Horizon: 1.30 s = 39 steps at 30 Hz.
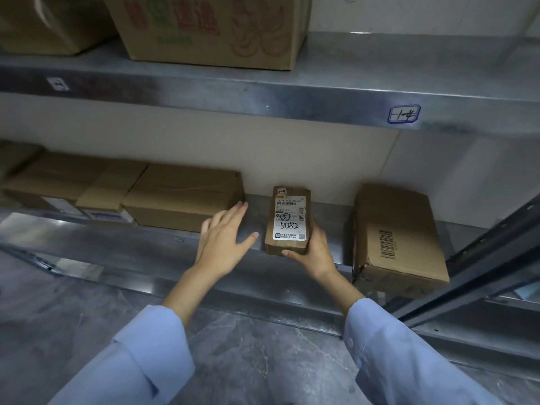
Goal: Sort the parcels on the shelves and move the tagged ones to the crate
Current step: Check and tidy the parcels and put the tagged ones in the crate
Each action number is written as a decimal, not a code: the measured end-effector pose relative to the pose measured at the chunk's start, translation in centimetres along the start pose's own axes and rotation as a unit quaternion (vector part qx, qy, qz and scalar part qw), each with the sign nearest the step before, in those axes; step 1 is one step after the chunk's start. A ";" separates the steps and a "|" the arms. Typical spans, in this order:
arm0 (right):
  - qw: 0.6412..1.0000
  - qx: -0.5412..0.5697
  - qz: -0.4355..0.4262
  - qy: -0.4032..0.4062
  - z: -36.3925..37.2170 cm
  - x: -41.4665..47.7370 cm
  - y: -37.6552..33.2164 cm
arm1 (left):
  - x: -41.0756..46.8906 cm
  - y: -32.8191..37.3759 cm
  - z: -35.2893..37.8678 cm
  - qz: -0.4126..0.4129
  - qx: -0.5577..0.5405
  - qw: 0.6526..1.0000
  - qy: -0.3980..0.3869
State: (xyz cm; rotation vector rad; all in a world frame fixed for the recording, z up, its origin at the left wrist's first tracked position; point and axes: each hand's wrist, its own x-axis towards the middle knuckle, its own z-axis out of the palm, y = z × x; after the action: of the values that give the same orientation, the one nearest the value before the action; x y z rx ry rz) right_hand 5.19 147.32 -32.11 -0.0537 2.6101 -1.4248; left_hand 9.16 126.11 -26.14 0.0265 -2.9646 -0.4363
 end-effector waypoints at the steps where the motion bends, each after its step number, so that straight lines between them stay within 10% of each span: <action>1: 1.000 -0.016 0.001 0.003 -0.4 -0.1 -0.4 | 0.0 0.0 -0.3 -0.001 0.002 1.000 0.000; 13: 0.951 -0.284 -0.124 0.009 -5.8 0.3 -10.1 | -0.7 -2.1 -6.0 -0.063 0.038 0.997 0.010; 39: 0.987 -0.152 0.035 -0.044 13.5 4.3 -15.4 | 5.5 -26.8 -5.8 -0.078 0.050 0.994 -0.057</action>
State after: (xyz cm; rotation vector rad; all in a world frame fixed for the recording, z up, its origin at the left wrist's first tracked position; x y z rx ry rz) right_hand 2.38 127.18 -26.90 -0.0599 2.7007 -0.9680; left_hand 4.46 98.57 -27.62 0.2548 -3.1076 -0.3167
